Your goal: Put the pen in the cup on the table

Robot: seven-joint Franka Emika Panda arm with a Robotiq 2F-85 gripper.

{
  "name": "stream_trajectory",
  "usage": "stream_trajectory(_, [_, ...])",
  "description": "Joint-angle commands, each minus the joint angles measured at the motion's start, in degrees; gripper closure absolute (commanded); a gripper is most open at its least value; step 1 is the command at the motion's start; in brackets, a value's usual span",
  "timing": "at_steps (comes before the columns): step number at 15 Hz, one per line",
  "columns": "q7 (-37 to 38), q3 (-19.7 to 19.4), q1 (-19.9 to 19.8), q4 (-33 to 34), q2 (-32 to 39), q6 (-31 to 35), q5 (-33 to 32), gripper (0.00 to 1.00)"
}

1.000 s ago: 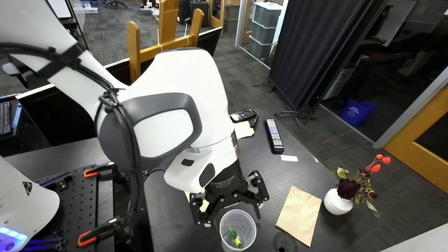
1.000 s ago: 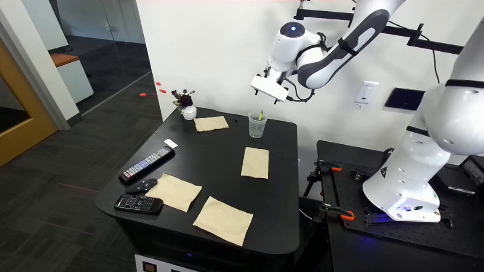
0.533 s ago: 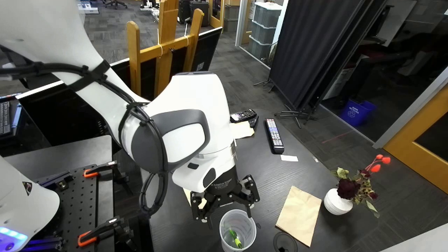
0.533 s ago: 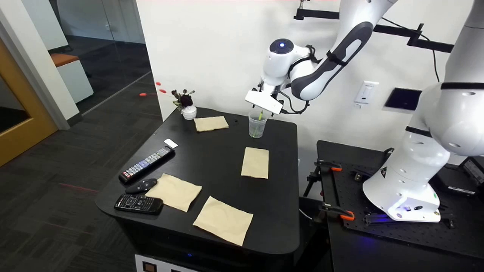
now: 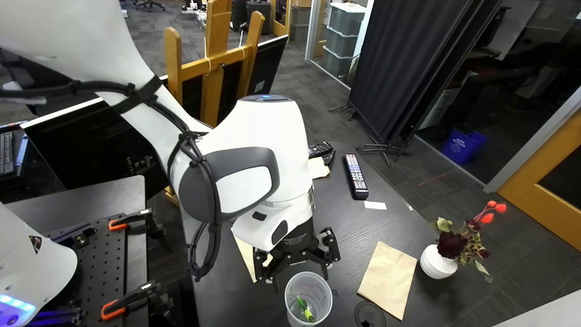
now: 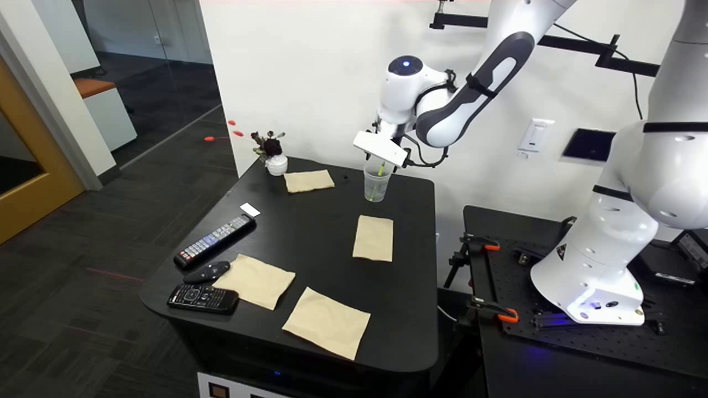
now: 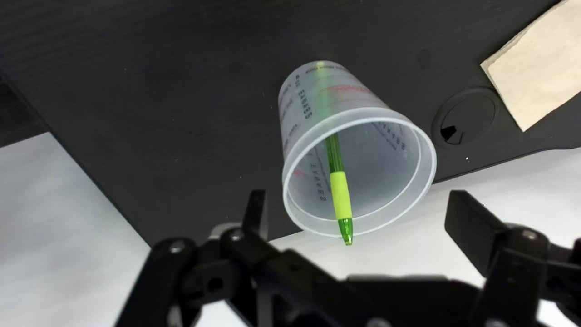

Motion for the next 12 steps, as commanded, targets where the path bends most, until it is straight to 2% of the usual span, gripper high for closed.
stream_trajectory(1, [-6.8,-0.5,1.3,1.4,0.1,-1.5,7.0,0.1])
stream_trajectory(3, [-11.8,-0.6,1.4,2.0,0.3,-2.0,11.6,0.18])
stream_trajectory(4, [-14.1,-0.8,1.6,2.5,0.4,-2.4,13.7,0.28])
stream_trajectory(5, [-16.1,-0.9,1.7,2.8,0.6,-2.7,15.4,0.3])
stream_trajectory(6, [-17.9,-1.0,1.7,3.4,0.7,-3.1,16.9,0.37])
stream_trajectory(7, [-19.4,-1.1,1.9,3.9,0.9,-3.6,18.1,0.33])
stream_trajectory(12, [-24.1,-1.8,2.2,6.7,3.0,-6.0,21.3,0.38])
